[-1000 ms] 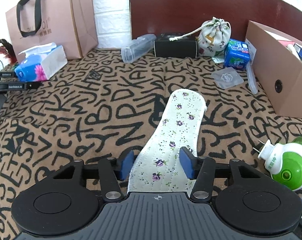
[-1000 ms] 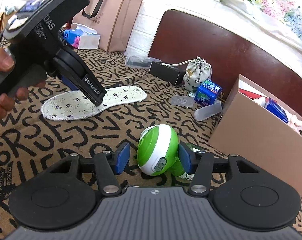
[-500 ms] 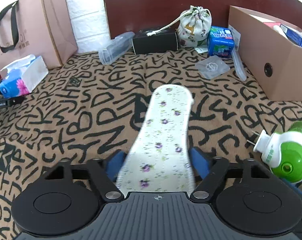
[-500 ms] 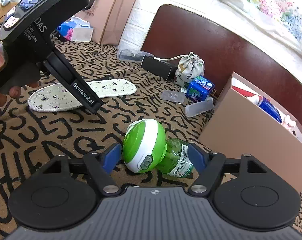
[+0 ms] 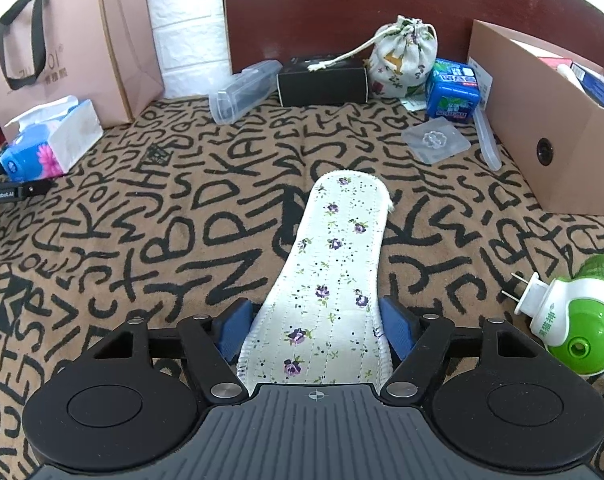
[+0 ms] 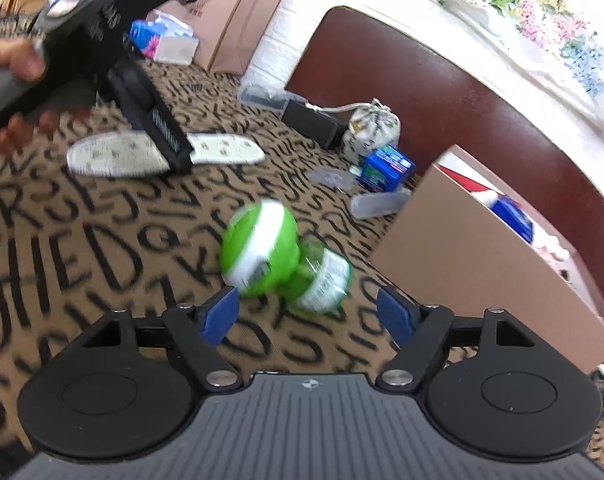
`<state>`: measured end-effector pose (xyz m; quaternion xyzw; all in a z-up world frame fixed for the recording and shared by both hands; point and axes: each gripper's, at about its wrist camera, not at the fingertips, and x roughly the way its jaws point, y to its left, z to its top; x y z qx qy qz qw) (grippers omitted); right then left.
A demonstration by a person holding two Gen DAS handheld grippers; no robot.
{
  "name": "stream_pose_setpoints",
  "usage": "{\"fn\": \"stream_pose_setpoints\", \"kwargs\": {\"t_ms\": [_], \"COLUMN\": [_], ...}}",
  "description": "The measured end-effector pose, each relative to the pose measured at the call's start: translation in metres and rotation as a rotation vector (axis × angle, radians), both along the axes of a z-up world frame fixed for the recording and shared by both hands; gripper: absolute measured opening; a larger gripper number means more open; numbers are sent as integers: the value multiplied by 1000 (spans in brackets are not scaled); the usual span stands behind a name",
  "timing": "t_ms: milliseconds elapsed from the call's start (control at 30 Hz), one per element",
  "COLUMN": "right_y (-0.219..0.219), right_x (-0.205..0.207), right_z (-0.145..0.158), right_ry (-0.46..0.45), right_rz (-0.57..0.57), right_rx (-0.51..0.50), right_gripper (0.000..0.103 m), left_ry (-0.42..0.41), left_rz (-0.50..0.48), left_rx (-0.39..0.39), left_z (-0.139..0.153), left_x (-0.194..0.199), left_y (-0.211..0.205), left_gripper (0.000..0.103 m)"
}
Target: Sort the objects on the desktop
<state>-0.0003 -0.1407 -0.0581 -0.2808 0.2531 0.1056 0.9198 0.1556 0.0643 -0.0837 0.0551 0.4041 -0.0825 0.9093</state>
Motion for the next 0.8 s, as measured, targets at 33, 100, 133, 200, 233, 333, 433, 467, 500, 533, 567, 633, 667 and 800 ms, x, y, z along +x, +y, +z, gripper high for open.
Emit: {"fn": "stream_pose_setpoints", "kwargs": {"t_ms": [33, 100, 133, 200, 233, 333, 433, 467, 500, 533, 567, 633, 667, 800], "right_y": [-1, -1, 1, 8, 12, 22, 32, 35, 38, 41, 45, 51, 55, 61], "right_x": [2, 7, 9, 13, 16, 24, 33, 36, 38, 42, 45, 51, 54, 66], "right_z": [-3, -9, -11, -12, -12, -14, -17, -17, -17, -16, -17, -18, -18, -16], "right_ry": [10, 20, 9, -13, -17, -47, -64, -66, -65, -63, -61, -58, -56, -18], "right_rz": [-2, 10, 25, 64, 87, 169, 239, 255, 269, 284, 295, 309, 309, 285], "right_rx": [-15, -49, -59, -77, -93, -154, -216, -230, -238, -246, -256, -271, -273, -218], "right_gripper": [75, 71, 70, 70, 70, 70, 70, 70, 70, 70, 70, 70, 70, 63], "left_ry": [-2, -3, 0, 3, 5, 5, 8, 8, 7, 7, 8, 7, 6, 7], "left_rz": [-2, -2, -4, -4, -8, -16, -24, -27, -29, -31, -29, -29, -29, -38], "left_rx": [4, 10, 7, 4, 4, 8, 8, 10, 12, 9, 4, -2, -2, 7], "left_z": [0, -1, -1, -1, -1, 0, 0, 0, 0, 0, -1, -2, -2, -2], "left_x": [0, -1, -1, -2, -2, -2, -1, -1, -2, -1, -1, 0, 1, 2], "left_y": [-1, -3, -3, -2, -1, 1, 1, 1, 1, 1, 1, 1, 1, 0], "left_gripper": [80, 81, 82, 81, 76, 72, 72, 72, 72, 77, 79, 80, 80, 71]}}
